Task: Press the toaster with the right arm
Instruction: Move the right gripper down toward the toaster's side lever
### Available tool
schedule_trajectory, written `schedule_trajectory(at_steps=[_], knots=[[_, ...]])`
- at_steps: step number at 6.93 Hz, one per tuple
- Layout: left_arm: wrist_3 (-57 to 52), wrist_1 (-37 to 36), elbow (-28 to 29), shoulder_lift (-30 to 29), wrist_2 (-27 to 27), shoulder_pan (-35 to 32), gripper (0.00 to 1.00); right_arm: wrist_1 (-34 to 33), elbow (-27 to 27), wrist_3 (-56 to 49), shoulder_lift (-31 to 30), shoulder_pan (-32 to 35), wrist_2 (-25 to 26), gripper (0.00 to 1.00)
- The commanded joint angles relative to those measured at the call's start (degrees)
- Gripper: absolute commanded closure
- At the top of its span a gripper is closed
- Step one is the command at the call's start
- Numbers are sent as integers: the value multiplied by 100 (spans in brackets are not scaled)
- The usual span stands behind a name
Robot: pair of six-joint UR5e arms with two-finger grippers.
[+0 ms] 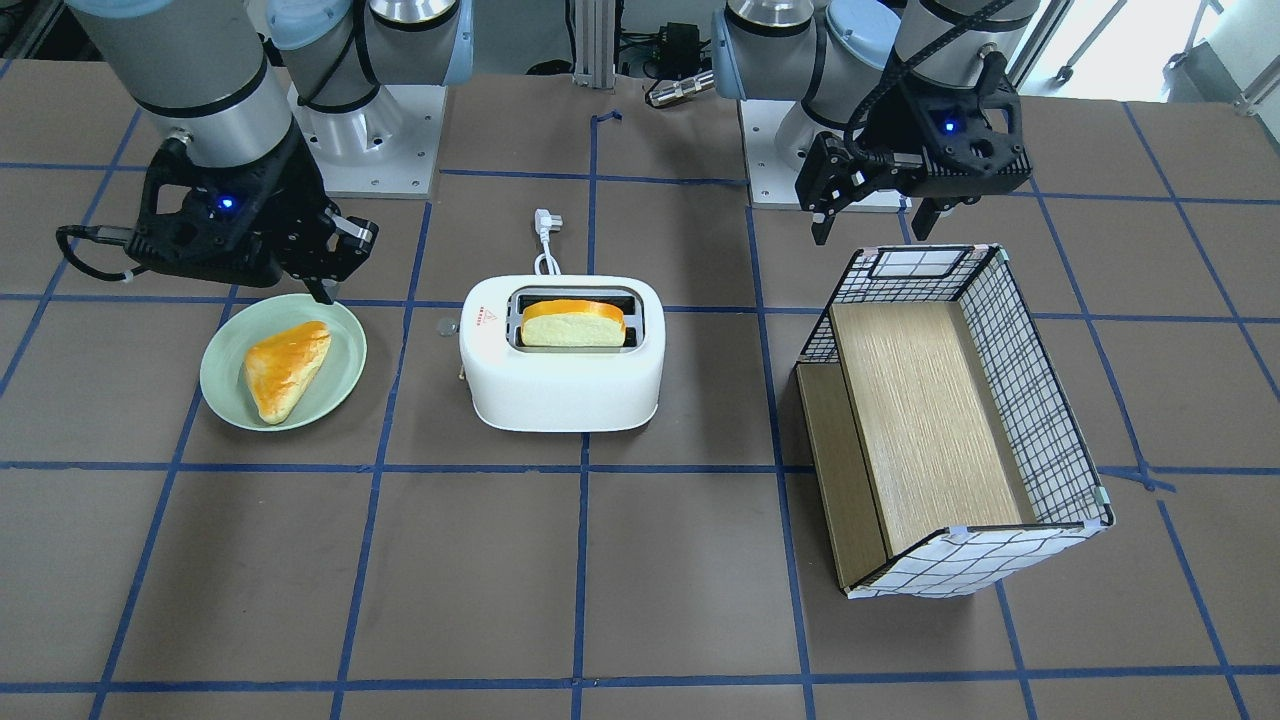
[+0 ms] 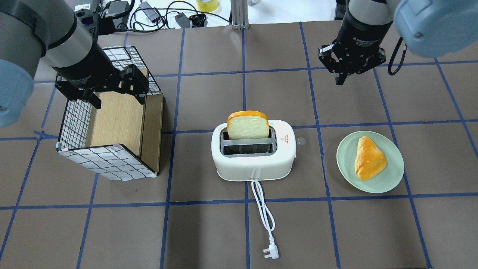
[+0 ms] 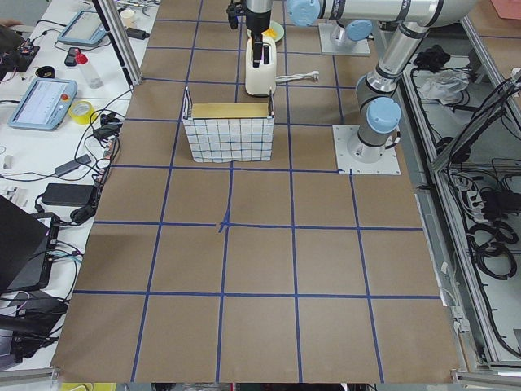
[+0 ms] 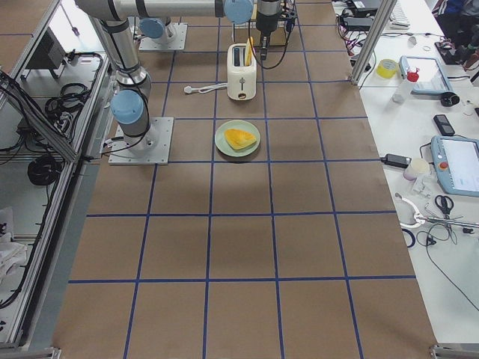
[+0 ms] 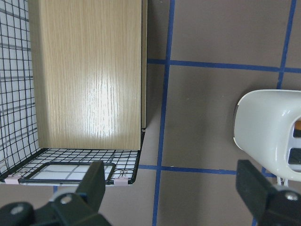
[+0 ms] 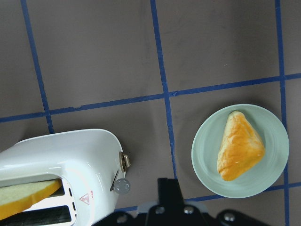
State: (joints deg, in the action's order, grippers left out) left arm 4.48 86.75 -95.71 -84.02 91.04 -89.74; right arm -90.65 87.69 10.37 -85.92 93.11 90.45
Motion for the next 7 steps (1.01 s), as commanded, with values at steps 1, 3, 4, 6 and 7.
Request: schedule_trajectory(at_steps=[1,3,4,6,7], knots=[[0,0,0,0,2,0,0,91,151,-235,13,49,-463,100],[0,0,0,0,2,0,0,-22,554,-483,22,-21,-739,100],[0,0,0,0,-7,0,0,-136,748,-519,22,-47,-748,100],[0,0,0,0,-7,0,0,-137,881,-633,31,-135,-1169,100],[0,0,0,0,2,0,0,-146,1056,-659,31,-240,-1466,100]])
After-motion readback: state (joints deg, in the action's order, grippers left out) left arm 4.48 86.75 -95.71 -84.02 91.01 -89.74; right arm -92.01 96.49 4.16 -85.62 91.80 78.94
